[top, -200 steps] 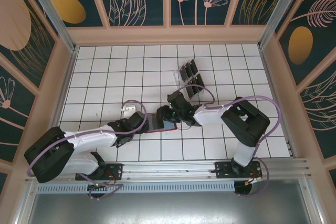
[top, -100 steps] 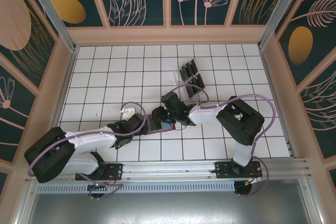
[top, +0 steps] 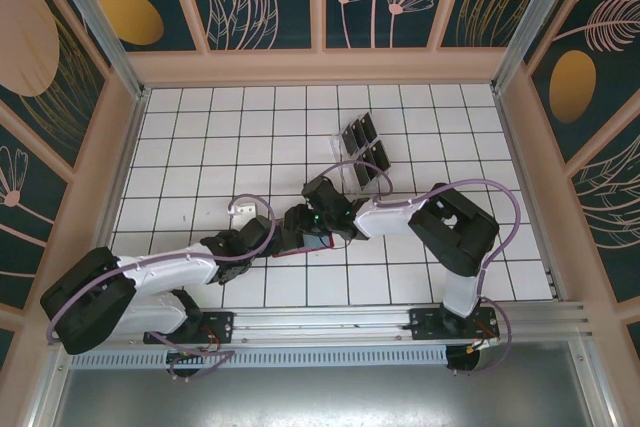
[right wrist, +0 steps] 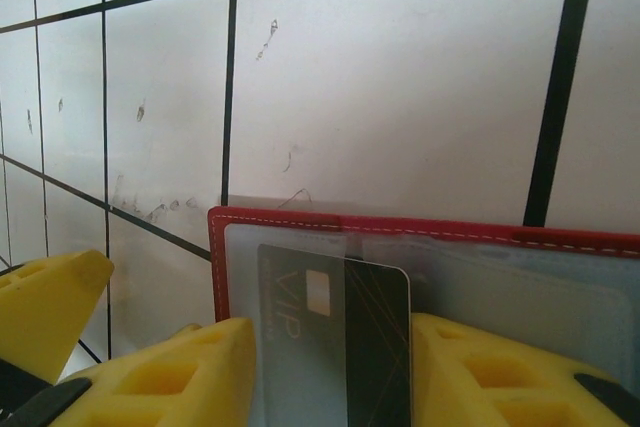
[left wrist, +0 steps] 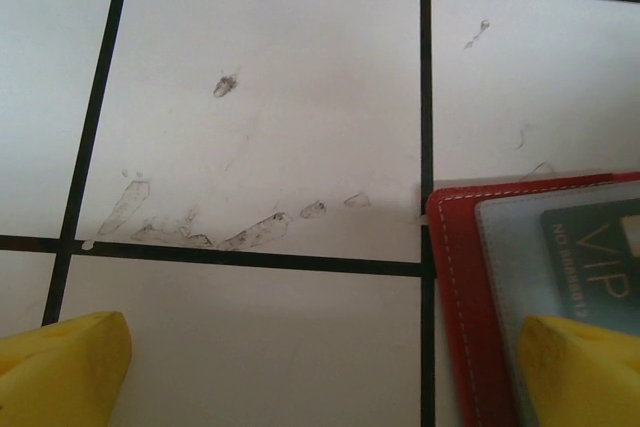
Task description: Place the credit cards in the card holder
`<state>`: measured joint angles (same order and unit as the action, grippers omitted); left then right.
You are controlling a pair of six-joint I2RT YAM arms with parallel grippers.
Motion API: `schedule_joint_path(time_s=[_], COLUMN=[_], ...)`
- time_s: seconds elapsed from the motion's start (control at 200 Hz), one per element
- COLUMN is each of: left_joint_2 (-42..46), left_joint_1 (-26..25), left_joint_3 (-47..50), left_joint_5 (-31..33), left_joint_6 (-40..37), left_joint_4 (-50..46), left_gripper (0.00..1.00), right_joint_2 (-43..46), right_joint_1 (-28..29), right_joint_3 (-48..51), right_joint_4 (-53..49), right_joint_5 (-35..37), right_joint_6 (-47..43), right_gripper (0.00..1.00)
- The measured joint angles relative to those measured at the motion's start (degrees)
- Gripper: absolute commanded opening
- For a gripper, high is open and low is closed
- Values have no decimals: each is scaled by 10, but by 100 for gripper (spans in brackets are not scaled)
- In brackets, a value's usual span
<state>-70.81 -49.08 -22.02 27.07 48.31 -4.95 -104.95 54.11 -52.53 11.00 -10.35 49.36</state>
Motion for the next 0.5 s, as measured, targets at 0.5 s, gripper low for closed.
schedule_joint_path(time_s=[0.5], left_joint_2=[-15], left_joint_1=[0], left_joint_3=[-10], left_joint_5=[0], left_joint_6=[0], left_joint_4=[0], left_gripper=[98], right_joint_2=[57], right_joint_1=[-54], right_joint_3=[48], right_joint_4=[-29], right_joint_5=[15], right_joint_6=[-24], right_gripper=[42])
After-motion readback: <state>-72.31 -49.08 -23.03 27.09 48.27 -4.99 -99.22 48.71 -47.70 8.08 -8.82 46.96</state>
